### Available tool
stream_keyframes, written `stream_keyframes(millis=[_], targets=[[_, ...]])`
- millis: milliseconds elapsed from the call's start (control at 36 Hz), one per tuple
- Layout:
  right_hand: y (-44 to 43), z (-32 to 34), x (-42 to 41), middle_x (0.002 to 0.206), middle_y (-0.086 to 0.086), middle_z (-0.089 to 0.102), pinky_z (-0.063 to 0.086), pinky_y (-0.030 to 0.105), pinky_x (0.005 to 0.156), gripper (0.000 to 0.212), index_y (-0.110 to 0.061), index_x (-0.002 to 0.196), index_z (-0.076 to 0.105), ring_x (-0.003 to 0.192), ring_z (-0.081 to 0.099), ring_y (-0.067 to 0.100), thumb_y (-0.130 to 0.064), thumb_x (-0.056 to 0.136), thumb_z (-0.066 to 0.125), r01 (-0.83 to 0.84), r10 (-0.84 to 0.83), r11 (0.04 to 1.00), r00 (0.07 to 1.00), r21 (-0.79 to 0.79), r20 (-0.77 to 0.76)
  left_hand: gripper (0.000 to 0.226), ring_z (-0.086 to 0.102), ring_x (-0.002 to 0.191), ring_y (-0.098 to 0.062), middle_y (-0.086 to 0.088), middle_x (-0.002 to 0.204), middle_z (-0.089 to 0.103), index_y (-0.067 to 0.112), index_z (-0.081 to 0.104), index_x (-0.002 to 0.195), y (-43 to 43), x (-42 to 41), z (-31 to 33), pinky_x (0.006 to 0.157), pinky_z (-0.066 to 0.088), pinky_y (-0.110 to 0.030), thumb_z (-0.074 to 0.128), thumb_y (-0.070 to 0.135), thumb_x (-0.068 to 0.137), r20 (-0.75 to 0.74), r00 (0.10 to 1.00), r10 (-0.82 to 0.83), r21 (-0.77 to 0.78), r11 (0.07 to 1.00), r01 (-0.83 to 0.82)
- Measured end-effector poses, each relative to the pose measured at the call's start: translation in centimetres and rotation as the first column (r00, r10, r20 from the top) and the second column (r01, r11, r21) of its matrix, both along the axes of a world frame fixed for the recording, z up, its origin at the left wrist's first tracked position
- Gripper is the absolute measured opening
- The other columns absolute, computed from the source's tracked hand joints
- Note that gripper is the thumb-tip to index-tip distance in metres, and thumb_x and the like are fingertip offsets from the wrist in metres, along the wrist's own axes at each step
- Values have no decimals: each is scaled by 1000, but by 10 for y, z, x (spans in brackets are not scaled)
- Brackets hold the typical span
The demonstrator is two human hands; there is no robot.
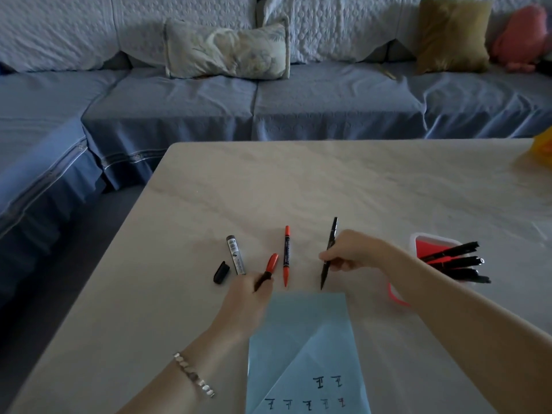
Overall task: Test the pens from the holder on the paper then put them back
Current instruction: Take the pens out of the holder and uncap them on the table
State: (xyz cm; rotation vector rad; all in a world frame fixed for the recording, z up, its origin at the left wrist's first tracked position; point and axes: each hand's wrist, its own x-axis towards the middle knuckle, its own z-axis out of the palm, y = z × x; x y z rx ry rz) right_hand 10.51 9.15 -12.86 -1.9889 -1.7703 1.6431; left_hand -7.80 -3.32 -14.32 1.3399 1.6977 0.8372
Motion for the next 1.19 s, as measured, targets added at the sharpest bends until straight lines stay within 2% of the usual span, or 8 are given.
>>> stream_keyframes(millis=[250,306,389,583,806,944,1083,1194], targets=[[-6,-34,-10,59,4,50,33,22,47,35,-12,55,47,54,47,16,-27,78,69,51,-107,944,982,326,157,6,57,79,-11,8,83,61,20,60,94,26,19,-10,58,38,-8,59,19,87,-71,988,136,23,991,-135],[-13,-39,-10,79,10,60,37,27,53,23,-7,73,58,73,56,24,-27,79,69,91,-164,903,976,419,142,6,58,77,-12,6,81,61,17,60,92,38,28,-9,59,39,-9,60,19,87,-117,985,123,27,992,-120],[-21,-44,-8,110,15,61,41,28,76,37,-3,106,59,102,57,28,-28,80,68,117,-199,871,972,477,126,12,59,83,-16,5,86,61,15,60,97,59,43,-11,67,41,-23,59,22,88,-248,967,63,37,998,-56],[-21,-51,0,103,14,66,48,31,79,31,-6,100,62,94,62,27,-27,79,70,219,-266,861,963,459,39,12,60,87,-26,-7,94,66,10,57,91,85,61,-26,69,43,-30,61,20,85,-478,873,-94,-39,996,86],[-31,-43,6,87,5,62,44,27,69,19,-9,97,64,80,58,21,-23,85,60,191,-233,845,972,499,23,13,59,81,-25,-3,81,59,14,55,83,86,60,-24,69,43,-32,63,23,85,-479,865,-148,-71,989,130],[-47,0,23,86,1,65,43,26,72,18,-13,98,67,75,53,12,-13,83,56,82,-154,709,987,701,41,11,59,87,-25,-3,83,58,16,48,78,75,50,-16,69,38,-27,53,18,87,-483,858,-173,-91,985,147],[-61,55,68,91,1,65,39,23,66,10,-16,87,70,79,61,21,-12,79,64,22,-259,391,962,920,88,9,59,77,-19,1,82,64,18,56,84,58,43,-4,66,40,-25,50,22,90,-476,866,-153,-24,987,161],[-50,68,126,122,9,50,45,37,86,37,-17,119,56,113,49,28,-34,86,57,-15,-406,702,813,712,417,21,52,68,-17,5,67,54,22,48,71,50,42,8,57,35,-25,44,22,92,-482,853,-201,-22,976,217]])
